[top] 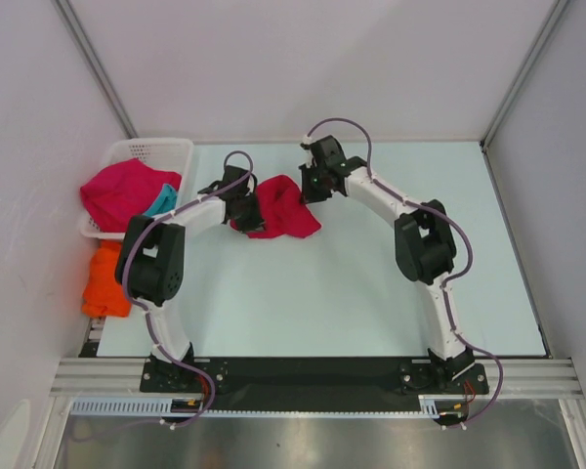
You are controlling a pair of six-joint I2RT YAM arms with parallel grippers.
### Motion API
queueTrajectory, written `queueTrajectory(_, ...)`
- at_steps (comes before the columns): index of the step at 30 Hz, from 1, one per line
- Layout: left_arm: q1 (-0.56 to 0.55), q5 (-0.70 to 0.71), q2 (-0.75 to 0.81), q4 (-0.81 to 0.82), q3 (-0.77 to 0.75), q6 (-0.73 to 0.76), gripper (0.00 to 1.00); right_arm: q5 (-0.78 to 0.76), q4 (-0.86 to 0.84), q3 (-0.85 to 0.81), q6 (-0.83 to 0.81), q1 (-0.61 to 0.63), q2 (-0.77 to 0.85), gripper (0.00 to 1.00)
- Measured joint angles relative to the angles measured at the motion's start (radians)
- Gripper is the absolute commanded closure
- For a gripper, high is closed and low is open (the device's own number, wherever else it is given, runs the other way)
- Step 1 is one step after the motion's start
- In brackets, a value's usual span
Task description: Fold and stack the t-shirts
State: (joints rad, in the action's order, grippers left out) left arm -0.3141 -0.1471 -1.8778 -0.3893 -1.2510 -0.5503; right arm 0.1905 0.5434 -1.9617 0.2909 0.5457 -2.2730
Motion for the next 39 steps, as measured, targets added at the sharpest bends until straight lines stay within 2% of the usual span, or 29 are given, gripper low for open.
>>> queueTrajectory(12,-0.007,0.037,0.001,0.027,0.015,-0.018,1.0,-0.108,0.031,0.122,-0.027,0.011,0.328,1.0)
queueTrajectory(22,-0.009,0.084,0.018,-0.002,0.019,-0.026,1.0,-0.234,0.054,0.19,-0.03,0.056,0.436,1.0)
queueTrajectory(27,-0.01,0.135,0.084,-0.04,0.019,-0.031,1.0,-0.311,0.049,0.29,0.002,0.058,0.507,1.0)
queueTrajectory(33,-0.01,0.226,0.243,-0.065,0.028,-0.053,1.0,-0.446,0.045,0.438,0.042,0.089,0.639,1.0)
queueTrajectory(36,-0.01,0.249,0.308,-0.057,0.032,-0.059,1.0,-0.514,0.055,0.456,0.049,0.138,0.71,1.0)
queueTrajectory(39,-0.012,0.232,0.298,-0.025,0.043,-0.064,0.99,-0.547,0.058,0.457,0.053,0.174,0.76,1.0)
